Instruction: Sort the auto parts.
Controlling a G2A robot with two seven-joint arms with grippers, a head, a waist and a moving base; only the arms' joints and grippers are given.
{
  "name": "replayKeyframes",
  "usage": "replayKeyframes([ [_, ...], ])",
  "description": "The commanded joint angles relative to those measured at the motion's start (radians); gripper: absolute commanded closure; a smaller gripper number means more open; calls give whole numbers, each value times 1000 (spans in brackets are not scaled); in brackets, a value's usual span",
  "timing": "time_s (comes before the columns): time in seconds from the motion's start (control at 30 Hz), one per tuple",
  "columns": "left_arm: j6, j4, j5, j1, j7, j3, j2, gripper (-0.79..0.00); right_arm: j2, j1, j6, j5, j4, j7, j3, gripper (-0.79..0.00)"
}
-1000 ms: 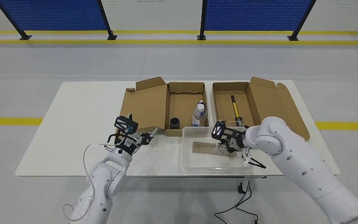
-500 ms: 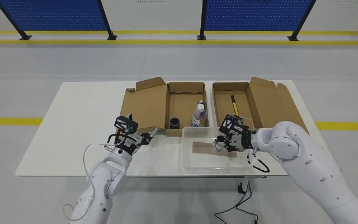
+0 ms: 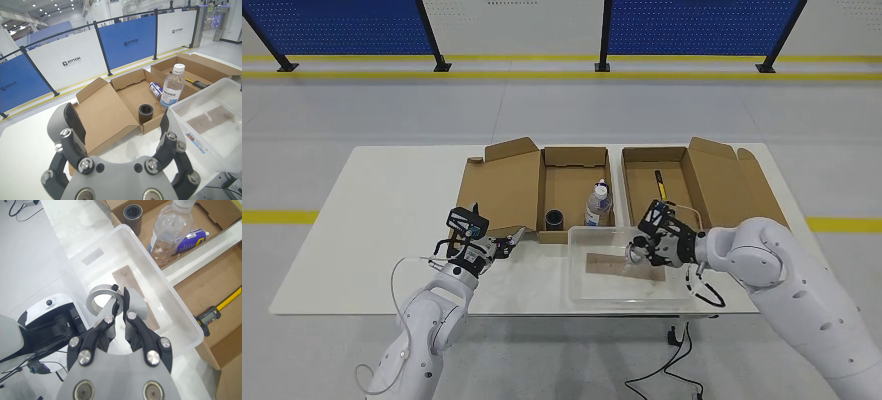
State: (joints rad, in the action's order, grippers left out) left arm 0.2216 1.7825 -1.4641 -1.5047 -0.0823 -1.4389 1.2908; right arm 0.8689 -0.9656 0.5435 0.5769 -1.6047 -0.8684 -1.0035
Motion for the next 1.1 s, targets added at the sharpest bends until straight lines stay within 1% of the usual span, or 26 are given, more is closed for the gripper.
replayKeyframes([
  [0.0, 0, 0, 0, 0, 0, 0, 0, -785, -1, -9, -12, 8, -7, 35, -13, 0],
  [0.37, 0, 0, 0, 0, 0, 0, 0, -785, -10, -81, -107, -17, -20, 230, -134, 0],
  [0.43, 0, 0, 0, 0, 0, 0, 0, -785, -9, -92, -116, -46, -8, 247, -146, 0],
  [0.57, 0, 0, 0, 0, 0, 0, 0, -785, -7, -89, -164, -33, 13, 275, -167, 0],
  [0.67, 0, 0, 0, 0, 0, 0, 0, -785, -4, -83, -228, -7, 35, 320, -183, 0],
  [0.83, 0, 0, 0, 0, 0, 0, 0, -785, 4, -57, -358, 97, 87, 385, -190, 0],
  [0.93, 0, 0, 0, 0, 0, 0, 0, -785, 11, -20, -418, 168, 143, 392, -175, 0],
  [1.07, 0, 0, 0, 0, 0, 0, 0, -785, 29, 37, -471, 239, 231, 370, -121, 0],
])
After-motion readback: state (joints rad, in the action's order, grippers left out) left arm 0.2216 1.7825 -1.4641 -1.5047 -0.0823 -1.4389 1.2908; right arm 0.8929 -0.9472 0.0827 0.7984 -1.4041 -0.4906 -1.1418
